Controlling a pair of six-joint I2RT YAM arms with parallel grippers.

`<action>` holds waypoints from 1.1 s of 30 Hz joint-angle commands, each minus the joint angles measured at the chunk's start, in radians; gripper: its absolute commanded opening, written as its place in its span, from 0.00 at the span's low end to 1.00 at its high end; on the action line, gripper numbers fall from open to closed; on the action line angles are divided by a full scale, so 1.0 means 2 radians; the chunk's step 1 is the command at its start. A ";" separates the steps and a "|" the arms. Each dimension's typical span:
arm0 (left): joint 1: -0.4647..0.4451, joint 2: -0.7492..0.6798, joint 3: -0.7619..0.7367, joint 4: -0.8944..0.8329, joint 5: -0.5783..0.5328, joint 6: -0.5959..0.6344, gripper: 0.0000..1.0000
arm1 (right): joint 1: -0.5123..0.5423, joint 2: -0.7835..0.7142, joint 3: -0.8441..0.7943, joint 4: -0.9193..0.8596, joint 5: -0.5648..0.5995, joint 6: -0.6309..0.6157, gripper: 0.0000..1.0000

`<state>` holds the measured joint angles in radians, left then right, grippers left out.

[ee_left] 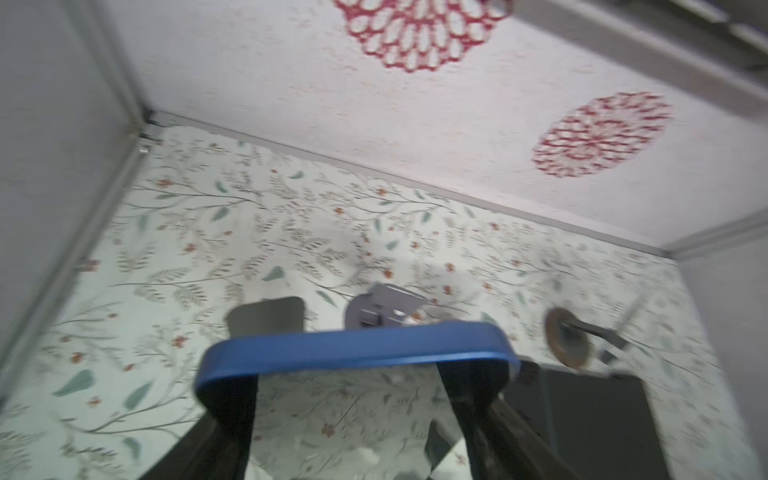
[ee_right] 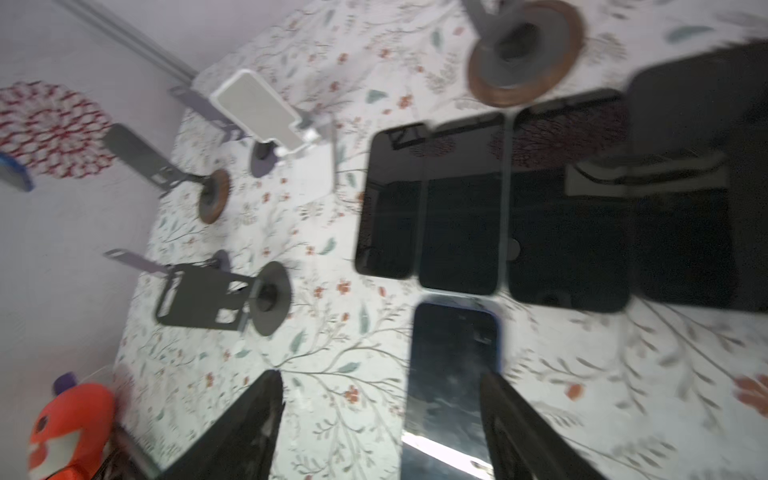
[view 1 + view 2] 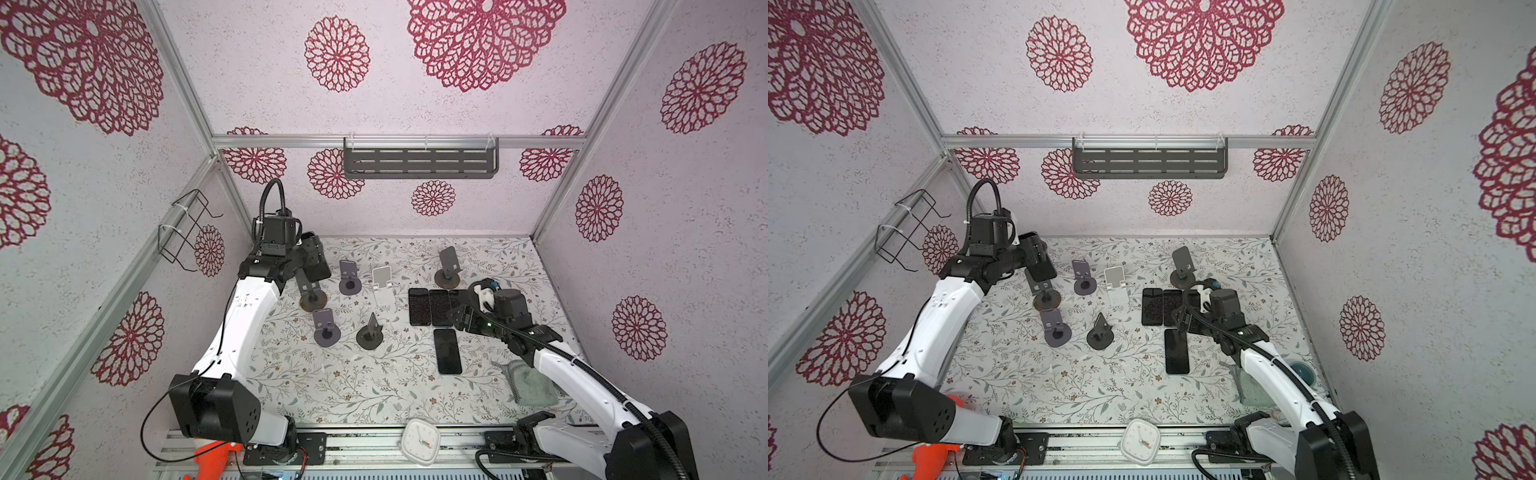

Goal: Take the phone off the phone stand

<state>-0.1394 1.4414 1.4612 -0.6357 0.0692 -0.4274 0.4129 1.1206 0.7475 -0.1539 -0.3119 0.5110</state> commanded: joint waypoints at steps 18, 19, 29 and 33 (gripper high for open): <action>-0.138 0.055 -0.040 0.077 0.222 -0.082 0.60 | 0.158 0.121 0.110 0.153 0.003 0.001 0.63; -0.140 0.056 -0.040 0.079 0.222 -0.082 0.60 | 0.159 0.123 0.110 0.154 0.004 0.002 0.58; -0.147 0.059 -0.059 0.121 0.228 -0.099 0.61 | 0.158 0.132 0.108 0.160 0.009 0.014 0.12; -0.146 0.051 -0.097 0.192 0.240 -0.109 0.85 | 0.143 0.126 0.109 0.157 -0.003 0.023 0.00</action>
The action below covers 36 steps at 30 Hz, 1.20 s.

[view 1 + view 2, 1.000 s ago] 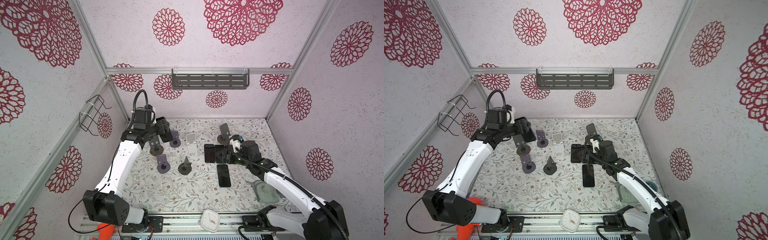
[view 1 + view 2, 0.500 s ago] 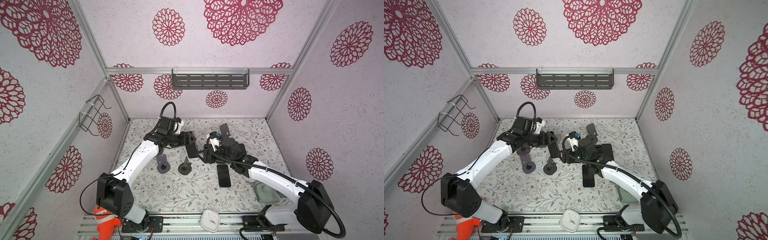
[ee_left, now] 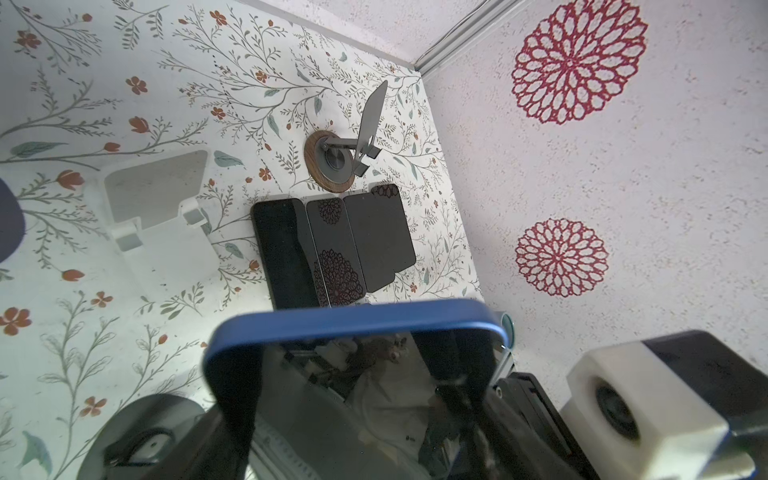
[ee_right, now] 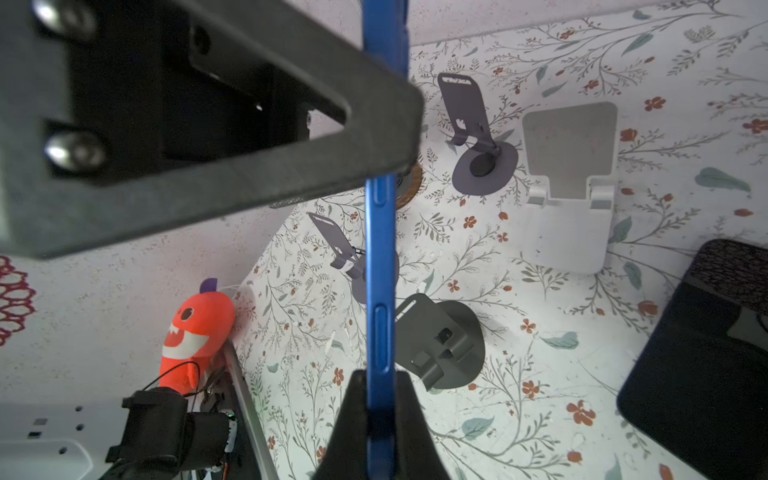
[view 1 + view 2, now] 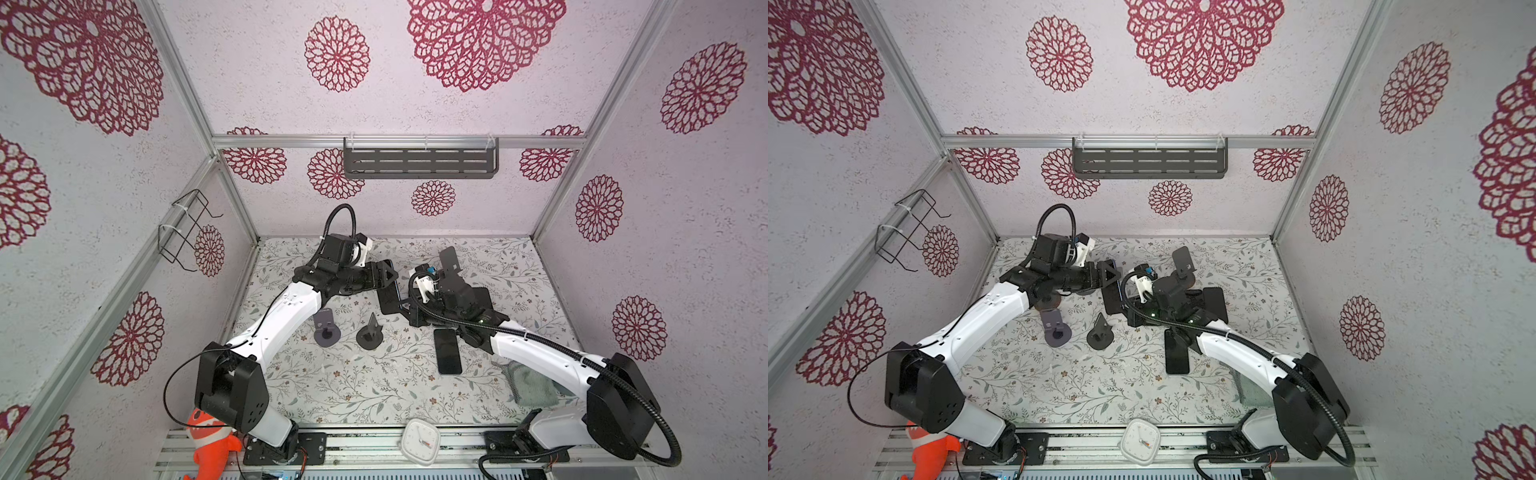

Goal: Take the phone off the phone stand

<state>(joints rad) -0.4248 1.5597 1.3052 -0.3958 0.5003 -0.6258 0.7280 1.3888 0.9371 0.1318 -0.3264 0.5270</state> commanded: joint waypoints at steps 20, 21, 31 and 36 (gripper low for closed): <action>-0.004 0.048 -0.177 0.561 0.120 -0.255 0.77 | -0.140 -0.065 -0.071 0.170 -0.211 0.170 0.00; -0.006 0.052 -0.177 0.564 0.120 -0.255 0.78 | -0.139 -0.061 -0.069 0.177 -0.215 0.175 0.00; -0.015 0.071 -0.181 0.606 0.123 -0.275 0.49 | -0.139 -0.028 -0.073 0.224 -0.230 0.200 0.00; -0.020 0.079 -0.183 0.631 0.130 -0.294 0.30 | -0.139 -0.014 -0.073 0.231 -0.231 0.203 0.00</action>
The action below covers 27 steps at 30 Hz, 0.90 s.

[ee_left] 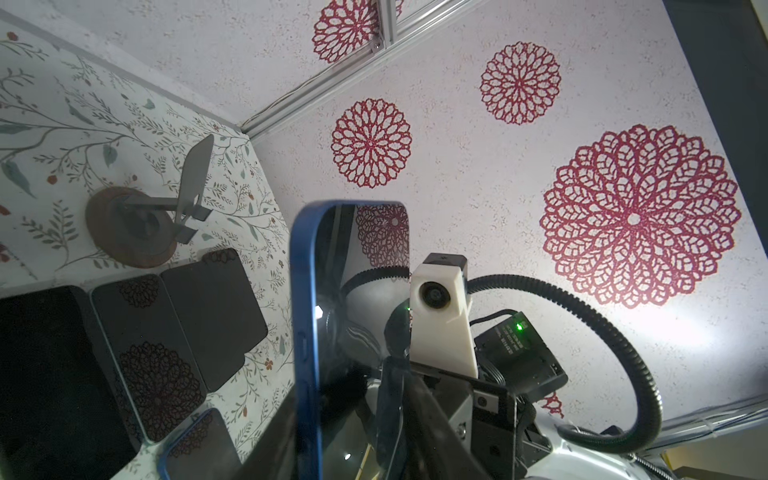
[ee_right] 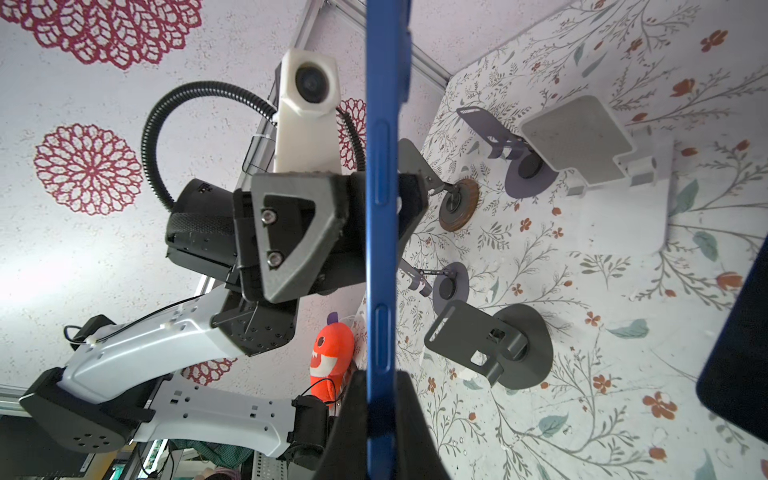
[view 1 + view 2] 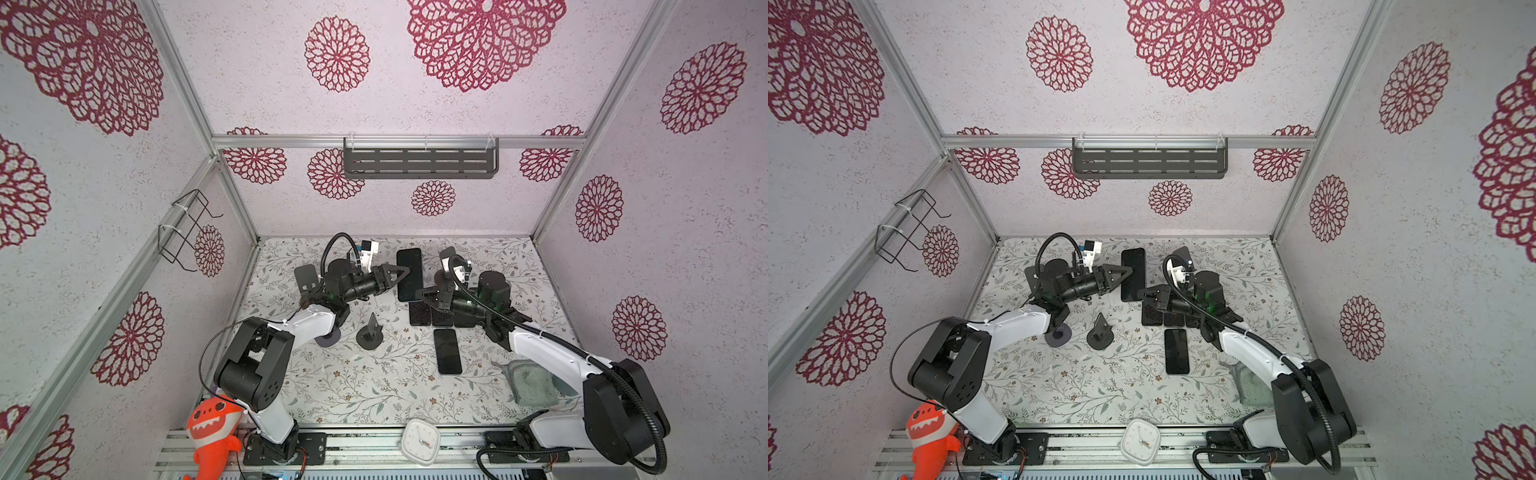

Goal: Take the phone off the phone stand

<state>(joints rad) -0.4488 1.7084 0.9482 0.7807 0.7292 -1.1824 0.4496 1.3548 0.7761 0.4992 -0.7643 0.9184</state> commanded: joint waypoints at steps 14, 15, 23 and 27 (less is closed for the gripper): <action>-0.007 -0.027 0.003 -0.094 -0.008 0.050 0.00 | -0.030 -0.016 0.031 -0.088 0.011 -0.075 0.64; -0.008 -0.033 0.010 -0.133 -0.014 0.064 0.00 | -0.036 -0.026 0.032 -0.114 0.019 -0.091 0.67; -0.071 -0.082 0.041 -0.421 -0.120 0.115 0.00 | -0.084 -0.110 0.063 -0.426 0.221 -0.235 0.73; -0.112 -0.092 -0.016 -0.372 -0.161 0.049 0.00 | -0.095 -0.135 0.049 -0.474 0.283 -0.251 0.73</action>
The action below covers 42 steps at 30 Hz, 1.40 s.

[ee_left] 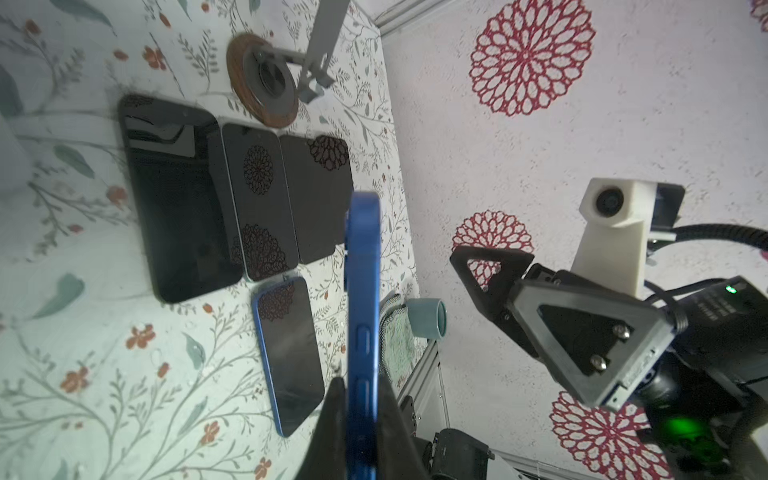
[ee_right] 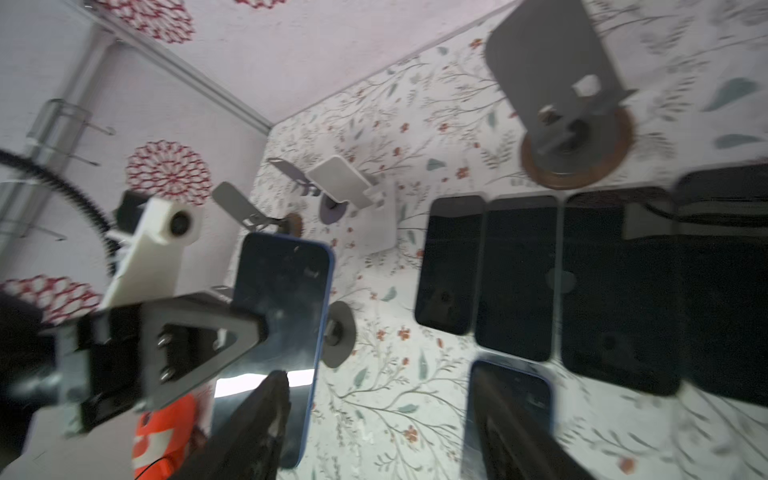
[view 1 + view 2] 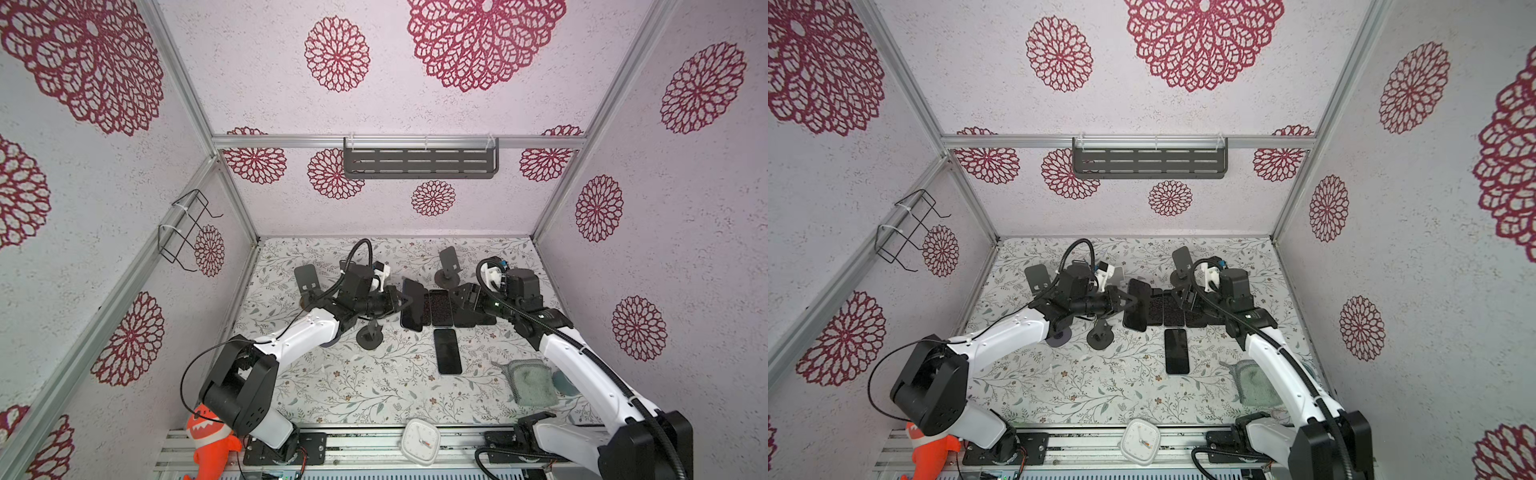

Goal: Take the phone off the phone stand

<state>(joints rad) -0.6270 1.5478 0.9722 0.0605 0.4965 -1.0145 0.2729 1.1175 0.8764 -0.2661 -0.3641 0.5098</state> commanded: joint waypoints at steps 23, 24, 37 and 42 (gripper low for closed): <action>-0.108 0.093 -0.073 0.076 -0.125 -0.094 0.00 | -0.021 -0.070 -0.060 -0.084 0.075 -0.045 0.73; -0.108 0.097 -0.073 0.078 -0.124 -0.094 0.00 | -0.021 -0.071 -0.062 -0.084 0.074 -0.045 0.73; -0.108 0.152 -0.055 0.084 -0.102 -0.119 0.00 | -0.023 -0.085 -0.076 -0.076 0.066 -0.044 0.73; -0.105 0.161 -0.050 0.059 -0.106 -0.129 0.11 | -0.024 -0.094 -0.079 -0.081 0.068 -0.047 0.73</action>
<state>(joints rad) -0.8314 1.8389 0.8684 0.2481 0.2829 -1.2339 0.2314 0.9550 0.7193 -0.4320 -0.2241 0.4366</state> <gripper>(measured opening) 0.109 0.728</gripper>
